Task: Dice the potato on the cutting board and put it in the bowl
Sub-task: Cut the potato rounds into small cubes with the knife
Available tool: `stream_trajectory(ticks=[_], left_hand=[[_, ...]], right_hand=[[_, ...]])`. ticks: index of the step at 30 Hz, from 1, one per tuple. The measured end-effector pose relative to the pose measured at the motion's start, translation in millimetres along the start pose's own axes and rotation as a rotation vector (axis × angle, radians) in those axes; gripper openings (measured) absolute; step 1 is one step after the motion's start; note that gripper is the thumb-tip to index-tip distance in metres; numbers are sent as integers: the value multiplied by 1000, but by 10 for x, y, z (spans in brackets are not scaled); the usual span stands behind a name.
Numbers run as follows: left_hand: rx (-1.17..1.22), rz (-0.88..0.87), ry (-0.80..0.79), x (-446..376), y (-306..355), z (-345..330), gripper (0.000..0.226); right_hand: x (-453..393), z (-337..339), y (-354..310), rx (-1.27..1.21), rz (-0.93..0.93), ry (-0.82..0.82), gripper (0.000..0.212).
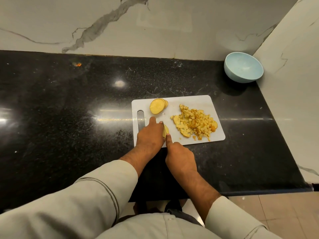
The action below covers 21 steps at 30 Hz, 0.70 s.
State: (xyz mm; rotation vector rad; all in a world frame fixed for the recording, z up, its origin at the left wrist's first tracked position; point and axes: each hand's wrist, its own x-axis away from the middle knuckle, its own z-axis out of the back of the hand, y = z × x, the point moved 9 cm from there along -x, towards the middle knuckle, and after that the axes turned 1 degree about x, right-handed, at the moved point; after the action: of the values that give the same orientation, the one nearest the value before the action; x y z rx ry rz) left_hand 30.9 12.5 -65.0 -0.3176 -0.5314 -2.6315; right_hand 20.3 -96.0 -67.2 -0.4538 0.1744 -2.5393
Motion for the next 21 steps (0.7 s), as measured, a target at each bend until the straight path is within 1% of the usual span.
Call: stream_trajectory(ticks=[3,9,16,18,19,21], left_hand=[[7,-5,4,-21,-24,-25,55],[27,-13,28,-35,-59,-71,63],[79,-20,21,-56,-80,-73,63],[124,-15,22,-54,-97,-65,60],[171,-2,28,-50,-119,-64,55],[285,41,53,-40,-180,-52,36]], right_hand=[[84,-44,45,-3,-13,-15,68],[314,-127,137,-5,-42,-36,68],[558,-191,220,-20,-75,-48,65],[603,-204,233,-25,-82,-65,65],[629,-201,244,-23,-88,-75,65],[673,-163,284,-26,-111,-80,65]])
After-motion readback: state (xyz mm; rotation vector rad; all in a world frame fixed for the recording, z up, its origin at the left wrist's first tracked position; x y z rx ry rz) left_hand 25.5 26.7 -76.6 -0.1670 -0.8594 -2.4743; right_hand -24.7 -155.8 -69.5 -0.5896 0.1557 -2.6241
